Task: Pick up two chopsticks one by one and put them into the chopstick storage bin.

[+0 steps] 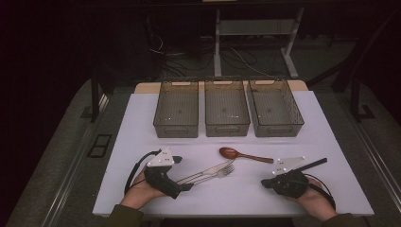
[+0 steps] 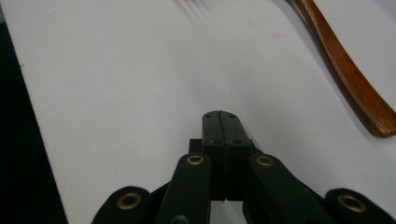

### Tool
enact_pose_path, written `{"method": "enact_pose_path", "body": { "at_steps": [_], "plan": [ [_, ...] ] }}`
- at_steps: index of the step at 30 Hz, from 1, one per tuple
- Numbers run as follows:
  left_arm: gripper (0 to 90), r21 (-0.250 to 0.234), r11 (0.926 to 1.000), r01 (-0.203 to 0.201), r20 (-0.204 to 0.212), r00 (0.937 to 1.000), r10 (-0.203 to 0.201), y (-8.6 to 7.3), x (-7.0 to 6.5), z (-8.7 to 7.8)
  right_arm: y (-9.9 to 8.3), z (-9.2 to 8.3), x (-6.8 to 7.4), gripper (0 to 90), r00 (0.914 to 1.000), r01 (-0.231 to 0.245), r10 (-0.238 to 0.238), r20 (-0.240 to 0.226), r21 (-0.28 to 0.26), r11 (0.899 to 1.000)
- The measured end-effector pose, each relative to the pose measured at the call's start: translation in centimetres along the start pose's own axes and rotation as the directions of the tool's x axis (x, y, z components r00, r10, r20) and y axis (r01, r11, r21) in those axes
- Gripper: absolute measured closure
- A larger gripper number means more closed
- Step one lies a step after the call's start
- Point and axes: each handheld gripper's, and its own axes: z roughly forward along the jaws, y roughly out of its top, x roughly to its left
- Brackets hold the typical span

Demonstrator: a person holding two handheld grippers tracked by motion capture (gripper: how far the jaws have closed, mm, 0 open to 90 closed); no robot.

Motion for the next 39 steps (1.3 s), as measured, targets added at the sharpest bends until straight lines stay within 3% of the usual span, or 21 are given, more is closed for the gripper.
{"method": "enact_pose_path", "body": {
  "at_steps": [10,29,34,37,39],
  "plan": [
    [0.0,-0.007,0.9999,0.007,0.0,1.0,-0.007,0.0,0.0,0.0,1.4,1.2,-0.9,90.0,0.9997,0.0,0.001,0.026,-0.015,1.0],
    [0.0,-0.009,1.0,0.003,0.0,1.0,-0.003,0.0,0.0,-0.2,3.2,2.6,-3.2,90.0,0.9969,-0.052,0.054,0.058,-0.04,0.998],
    [0.0,-0.007,1.0,0.001,0.002,1.0,-0.001,0.0,0.0,-0.2,3.0,0.5,-3.7,90.0,0.9966,-0.066,0.07,0.042,-0.1,0.993],
    [0.0,-0.004,1.0,0.002,0.001,1.0,-0.002,0.0,0.1,-0.2,2.3,-1.3,-4.8,90.0,0.9912,-0.098,0.108,0.076,-0.132,0.986],
    [0.0,-0.004,1.0,0.003,0.001,1.0,-0.003,-0.1,0.1,-0.2,1.6,-2.4,-5.9,90.0,0.9854,-0.11,0.124,0.117,-0.125,0.986]
  ]
}}
